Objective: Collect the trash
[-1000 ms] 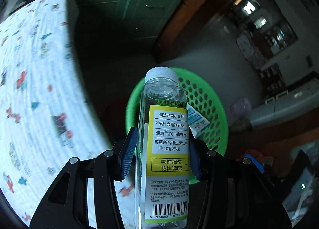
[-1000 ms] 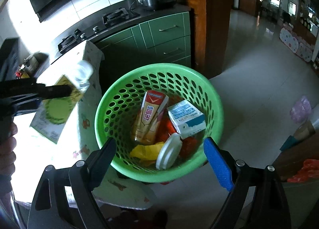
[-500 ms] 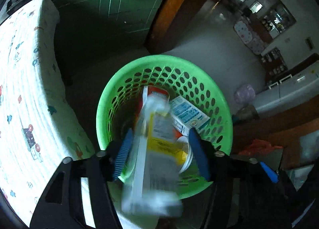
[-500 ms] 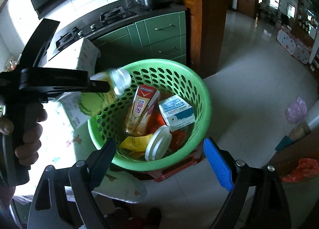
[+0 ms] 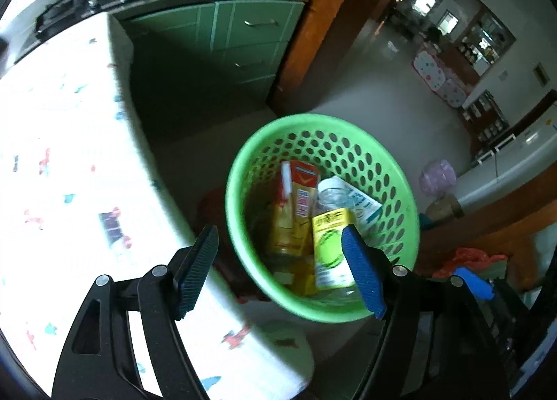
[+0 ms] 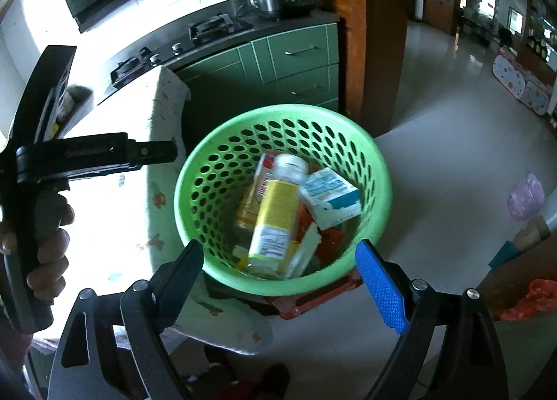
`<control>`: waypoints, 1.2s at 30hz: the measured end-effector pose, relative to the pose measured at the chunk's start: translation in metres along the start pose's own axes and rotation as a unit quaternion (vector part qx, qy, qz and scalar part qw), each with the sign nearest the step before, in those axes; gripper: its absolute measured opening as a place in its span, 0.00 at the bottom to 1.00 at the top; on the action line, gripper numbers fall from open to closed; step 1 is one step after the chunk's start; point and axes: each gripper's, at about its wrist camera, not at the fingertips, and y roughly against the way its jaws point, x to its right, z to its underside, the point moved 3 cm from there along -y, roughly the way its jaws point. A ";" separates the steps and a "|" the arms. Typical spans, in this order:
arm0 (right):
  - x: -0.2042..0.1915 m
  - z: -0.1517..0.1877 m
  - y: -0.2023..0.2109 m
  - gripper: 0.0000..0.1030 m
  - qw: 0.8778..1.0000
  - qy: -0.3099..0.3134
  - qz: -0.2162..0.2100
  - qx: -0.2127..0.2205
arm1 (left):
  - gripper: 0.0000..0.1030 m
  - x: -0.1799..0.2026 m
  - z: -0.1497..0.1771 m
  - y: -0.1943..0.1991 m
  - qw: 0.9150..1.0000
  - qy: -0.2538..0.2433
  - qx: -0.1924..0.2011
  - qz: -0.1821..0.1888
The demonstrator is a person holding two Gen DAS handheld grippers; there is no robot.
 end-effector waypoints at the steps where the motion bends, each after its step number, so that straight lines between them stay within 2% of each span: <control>1: -0.003 0.000 0.000 0.83 1.000 0.001 -0.001 0.000 | 0.70 -0.005 0.002 0.007 1.000 0.001 0.006 -0.004; 11: -0.045 0.002 0.010 0.84 0.999 0.041 -0.009 0.013 | 0.71 -0.043 0.025 0.063 0.997 0.013 0.054 -0.046; 19: -0.074 0.003 0.018 0.85 0.997 0.068 -0.016 0.028 | 0.75 -0.071 0.049 0.098 0.992 0.022 0.092 -0.082; 28: -0.099 0.007 0.021 0.86 0.996 0.076 -0.034 0.036 | 0.87 -0.091 0.073 0.127 0.984 0.030 0.123 -0.127; 31: -0.105 0.008 0.021 0.87 0.995 0.078 -0.043 0.038 | 0.94 -0.096 0.080 0.136 0.981 0.033 0.131 -0.142; 36: -0.118 0.011 0.023 0.87 0.994 0.089 -0.049 0.040 | 0.94 -0.106 0.090 0.147 0.978 0.046 0.138 -0.153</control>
